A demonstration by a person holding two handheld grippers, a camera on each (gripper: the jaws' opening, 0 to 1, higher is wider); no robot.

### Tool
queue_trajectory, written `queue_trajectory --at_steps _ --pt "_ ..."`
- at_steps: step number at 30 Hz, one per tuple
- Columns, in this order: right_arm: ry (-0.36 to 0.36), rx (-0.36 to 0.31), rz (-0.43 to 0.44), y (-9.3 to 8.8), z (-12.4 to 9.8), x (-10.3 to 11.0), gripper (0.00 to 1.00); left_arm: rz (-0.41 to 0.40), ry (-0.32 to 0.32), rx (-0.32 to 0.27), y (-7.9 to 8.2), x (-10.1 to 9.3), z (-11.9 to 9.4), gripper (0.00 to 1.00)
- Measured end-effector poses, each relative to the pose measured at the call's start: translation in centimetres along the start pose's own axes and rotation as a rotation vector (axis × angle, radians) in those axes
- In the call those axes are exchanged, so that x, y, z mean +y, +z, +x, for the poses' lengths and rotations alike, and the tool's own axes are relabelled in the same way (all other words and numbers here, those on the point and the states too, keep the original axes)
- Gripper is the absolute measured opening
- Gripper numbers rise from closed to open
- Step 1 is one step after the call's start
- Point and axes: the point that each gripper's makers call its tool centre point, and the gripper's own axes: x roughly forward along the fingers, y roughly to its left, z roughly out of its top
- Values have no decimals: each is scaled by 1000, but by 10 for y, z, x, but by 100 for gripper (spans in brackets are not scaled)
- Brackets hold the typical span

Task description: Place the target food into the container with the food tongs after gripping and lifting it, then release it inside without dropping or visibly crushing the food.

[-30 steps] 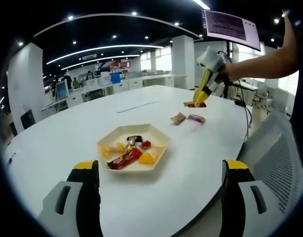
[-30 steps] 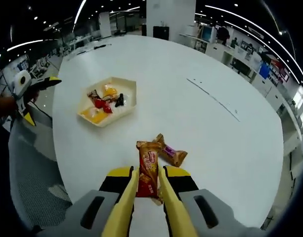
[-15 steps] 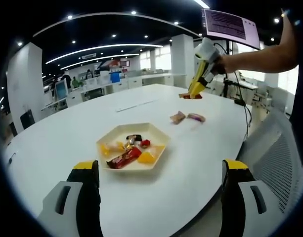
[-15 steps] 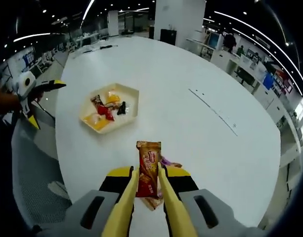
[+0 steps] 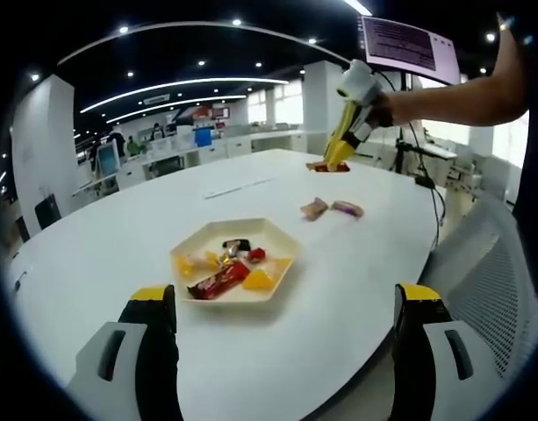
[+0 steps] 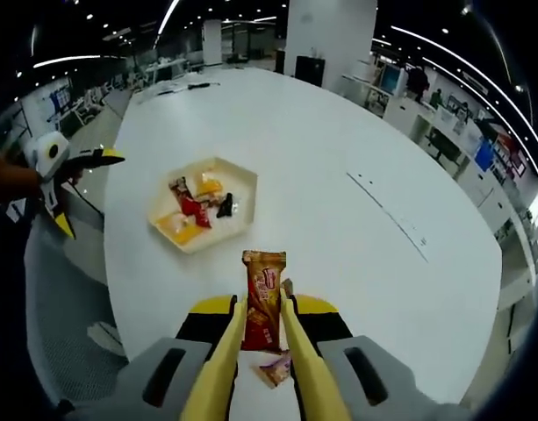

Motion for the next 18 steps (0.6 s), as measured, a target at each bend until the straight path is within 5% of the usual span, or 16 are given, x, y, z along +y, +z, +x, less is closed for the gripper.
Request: queue_trajectory --at_steps 18 --pt "39 -34 -66 48 18 12 22 2 0 -3 0 1 0 99"
